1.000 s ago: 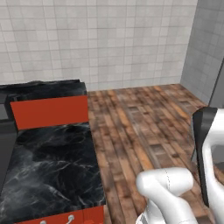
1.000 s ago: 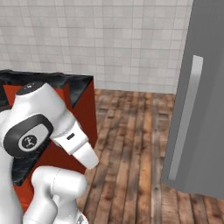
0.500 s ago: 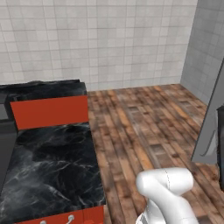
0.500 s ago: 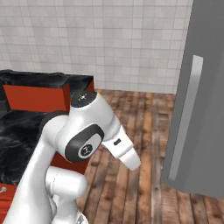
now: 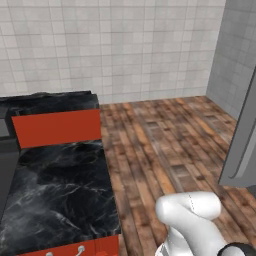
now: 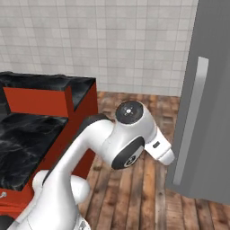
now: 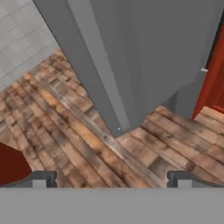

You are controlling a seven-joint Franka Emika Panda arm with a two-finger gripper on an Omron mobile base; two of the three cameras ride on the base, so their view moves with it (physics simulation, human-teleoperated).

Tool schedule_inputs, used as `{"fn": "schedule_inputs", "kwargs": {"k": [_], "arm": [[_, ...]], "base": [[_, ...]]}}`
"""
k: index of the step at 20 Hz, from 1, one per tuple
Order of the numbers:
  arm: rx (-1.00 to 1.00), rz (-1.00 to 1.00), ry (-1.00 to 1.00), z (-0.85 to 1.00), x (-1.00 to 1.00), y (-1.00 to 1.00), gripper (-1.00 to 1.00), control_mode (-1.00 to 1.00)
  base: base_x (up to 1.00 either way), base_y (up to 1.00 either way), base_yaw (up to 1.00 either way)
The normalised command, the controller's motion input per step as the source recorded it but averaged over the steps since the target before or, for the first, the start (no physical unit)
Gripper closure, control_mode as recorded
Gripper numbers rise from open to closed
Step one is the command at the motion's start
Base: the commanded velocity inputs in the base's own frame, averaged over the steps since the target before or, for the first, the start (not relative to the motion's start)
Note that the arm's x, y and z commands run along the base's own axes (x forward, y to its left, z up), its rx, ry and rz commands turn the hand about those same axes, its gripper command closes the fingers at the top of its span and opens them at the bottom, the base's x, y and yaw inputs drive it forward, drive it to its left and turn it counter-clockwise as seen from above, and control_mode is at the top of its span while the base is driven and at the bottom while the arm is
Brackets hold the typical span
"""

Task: Retrieve the bottle and the shaker from the cabinet and place them next to the mixing bowl on the counter. Then add garlic from the fridge to the mixing bowl.

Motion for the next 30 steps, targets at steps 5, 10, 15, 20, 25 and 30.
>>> {"fn": "schedule_inputs", "kwargs": {"k": [5, 10, 15, 20, 25, 30], "arm": [[0.0, 0.03, -0.18, 0.0, 0.7, -0.44, -1.0, -1.0], [0.0, 0.0, -0.06, 0.0, 0.89, -0.21, -1.0, -1.0], [0.0, 0.0, 0.0, 0.0, 0.79, -0.42, -1.0, -1.0], [0.0, 0.0, 0.0, 0.0, 0.53, -0.58, -1.0, -1.0], [0.0, 0.0, -0.03, -0.06, 0.66, -0.51, -1.0, -1.0], [0.0, 0.0, -0.07, -0.13, 0.69, -0.4, -1.0, -1.0]], "base": [[0.0, 0.0, 0.0], [0.0, 0.0, 0.0], [0.0, 0.0, 0.0], [0.0, 0.0, 0.0], [0.0, 0.0, 0.0], [0.0, 0.0, 0.0]]}}
